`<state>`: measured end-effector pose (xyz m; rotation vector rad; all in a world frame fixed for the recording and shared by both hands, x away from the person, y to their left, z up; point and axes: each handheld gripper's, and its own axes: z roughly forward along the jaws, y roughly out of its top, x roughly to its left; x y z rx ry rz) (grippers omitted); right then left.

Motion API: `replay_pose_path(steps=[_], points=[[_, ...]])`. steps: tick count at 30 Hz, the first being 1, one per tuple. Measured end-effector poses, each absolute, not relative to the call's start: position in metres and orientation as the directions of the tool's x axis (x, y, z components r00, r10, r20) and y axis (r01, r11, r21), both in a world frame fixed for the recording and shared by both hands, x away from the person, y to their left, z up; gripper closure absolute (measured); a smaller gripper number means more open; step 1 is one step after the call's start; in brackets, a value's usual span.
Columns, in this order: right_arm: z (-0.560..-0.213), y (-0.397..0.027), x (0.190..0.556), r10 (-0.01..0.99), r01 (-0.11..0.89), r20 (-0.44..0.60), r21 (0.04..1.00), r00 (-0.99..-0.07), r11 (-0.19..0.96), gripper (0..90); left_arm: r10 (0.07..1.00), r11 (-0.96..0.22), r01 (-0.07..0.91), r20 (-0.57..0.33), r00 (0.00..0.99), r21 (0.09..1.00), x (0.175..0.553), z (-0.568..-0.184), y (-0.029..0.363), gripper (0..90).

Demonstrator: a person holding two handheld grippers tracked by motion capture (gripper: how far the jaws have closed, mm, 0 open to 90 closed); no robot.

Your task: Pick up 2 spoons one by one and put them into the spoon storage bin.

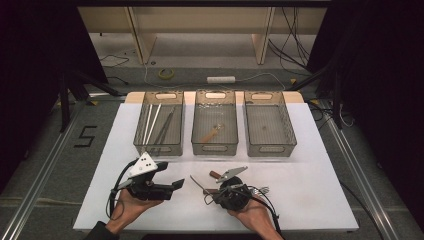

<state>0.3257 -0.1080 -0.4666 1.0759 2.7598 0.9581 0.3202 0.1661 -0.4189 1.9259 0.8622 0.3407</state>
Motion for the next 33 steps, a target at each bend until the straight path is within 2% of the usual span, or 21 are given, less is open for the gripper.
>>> replay_pose_path(steps=[13,33], points=[[-0.448,-0.122,0.336,0.601,0.58,0.196,0.599,-0.775,0.552,90.0,0.698,-0.276,0.424,-0.123,0.705,0.863,0.321,-0.419,0.168,19.3],[-0.41,-0.138,0.394,0.676,0.589,0.174,0.669,-0.716,0.453,90.0,0.714,-0.196,0.409,-0.156,0.683,0.891,0.322,-0.416,0.176,19.0]])
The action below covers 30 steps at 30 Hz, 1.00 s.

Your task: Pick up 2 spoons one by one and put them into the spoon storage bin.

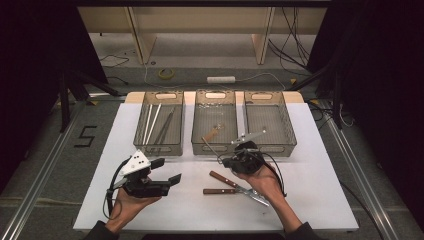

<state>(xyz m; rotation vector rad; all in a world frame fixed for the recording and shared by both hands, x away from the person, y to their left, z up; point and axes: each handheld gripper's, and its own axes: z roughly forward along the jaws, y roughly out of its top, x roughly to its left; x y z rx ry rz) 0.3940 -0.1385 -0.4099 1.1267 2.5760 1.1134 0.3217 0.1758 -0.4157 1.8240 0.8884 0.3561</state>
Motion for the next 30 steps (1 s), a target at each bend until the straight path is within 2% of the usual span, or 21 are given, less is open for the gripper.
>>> replay_pose_path(steps=[16,30], points=[[-0.373,-0.128,0.455,0.728,0.589,0.145,0.702,-0.67,0.401,90.0,0.723,-0.165,0.4,-0.166,0.671,0.901,0.321,-0.414,0.179,18.7],[-0.377,-0.118,0.501,0.782,0.635,0.156,0.687,-0.604,0.353,90.0,0.722,-0.155,0.396,-0.17,0.671,0.905,0.321,-0.414,0.18,18.3]])
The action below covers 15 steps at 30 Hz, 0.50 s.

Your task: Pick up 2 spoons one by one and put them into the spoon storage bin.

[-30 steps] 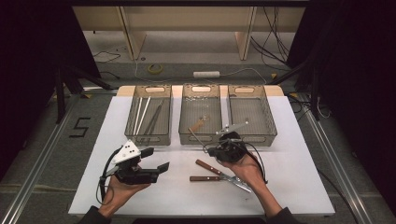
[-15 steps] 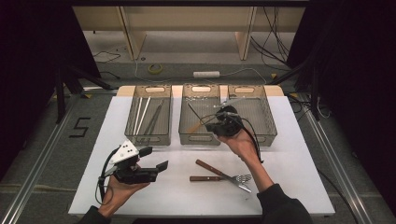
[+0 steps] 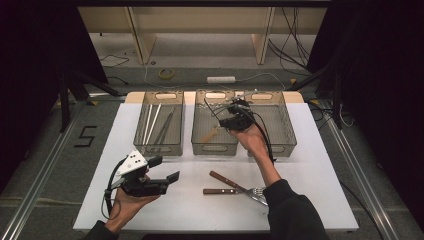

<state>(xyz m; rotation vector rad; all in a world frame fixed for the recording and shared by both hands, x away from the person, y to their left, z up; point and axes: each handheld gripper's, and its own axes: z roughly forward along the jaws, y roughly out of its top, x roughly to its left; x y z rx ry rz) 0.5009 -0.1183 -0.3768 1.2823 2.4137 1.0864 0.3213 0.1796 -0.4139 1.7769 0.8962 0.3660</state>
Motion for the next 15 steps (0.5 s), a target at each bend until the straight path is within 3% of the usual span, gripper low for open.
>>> replay_pose_path(steps=[15], points=[[-0.394,-0.108,0.518,0.798,0.668,0.167,0.658,-0.58,0.348,90.0,0.719,-0.137,0.397,-0.185,0.67,0.907,0.321,-0.413,0.181,18.1]])
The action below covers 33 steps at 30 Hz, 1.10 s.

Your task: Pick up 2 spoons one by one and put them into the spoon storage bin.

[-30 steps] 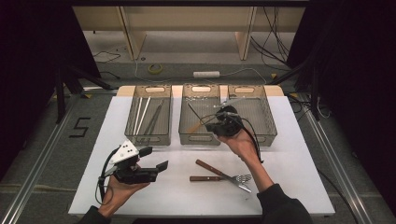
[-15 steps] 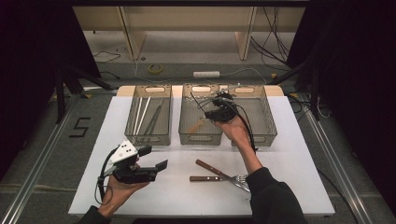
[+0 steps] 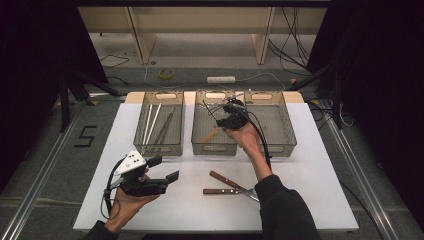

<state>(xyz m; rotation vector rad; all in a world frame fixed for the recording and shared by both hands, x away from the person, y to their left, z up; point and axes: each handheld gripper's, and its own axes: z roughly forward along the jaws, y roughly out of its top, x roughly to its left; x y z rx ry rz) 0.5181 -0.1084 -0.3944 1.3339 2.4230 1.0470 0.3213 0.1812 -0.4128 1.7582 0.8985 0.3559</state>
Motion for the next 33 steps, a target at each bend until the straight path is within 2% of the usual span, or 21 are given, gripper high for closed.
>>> replay_pose_path(steps=[10,11,15,17,24,33], points=[[-0.407,-0.101,0.521,0.797,0.68,0.165,0.637,-0.581,0.363,89.0,0.72,-0.135,0.396,-0.185,0.669,0.908,0.321,-0.413,0.181,18.0],[-0.408,-0.1,0.521,0.796,0.682,0.168,0.635,-0.581,0.363,86.7,0.72,-0.136,0.397,-0.185,0.669,0.908,0.321,-0.413,0.181,18.0],[-0.41,-0.099,0.522,0.787,0.694,0.199,0.626,-0.583,0.356,68.6,0.719,-0.137,0.396,-0.184,0.67,0.908,0.321,-0.413,0.181,18.0],[-0.408,-0.099,0.522,0.783,0.692,0.208,0.631,-0.586,0.35,65.4,0.719,-0.136,0.396,-0.184,0.67,0.908,0.321,-0.413,0.181,18.0],[-0.392,-0.108,0.512,0.743,0.662,0.229,0.659,-0.628,0.356,44.0,0.72,-0.138,0.396,-0.183,0.669,0.908,0.321,-0.413,0.181,18.0],[-0.374,-0.126,0.484,0.673,0.591,0.202,0.69,-0.712,0.417,35.7,0.723,-0.137,0.396,-0.182,0.667,0.908,0.322,-0.413,0.181,17.9]])
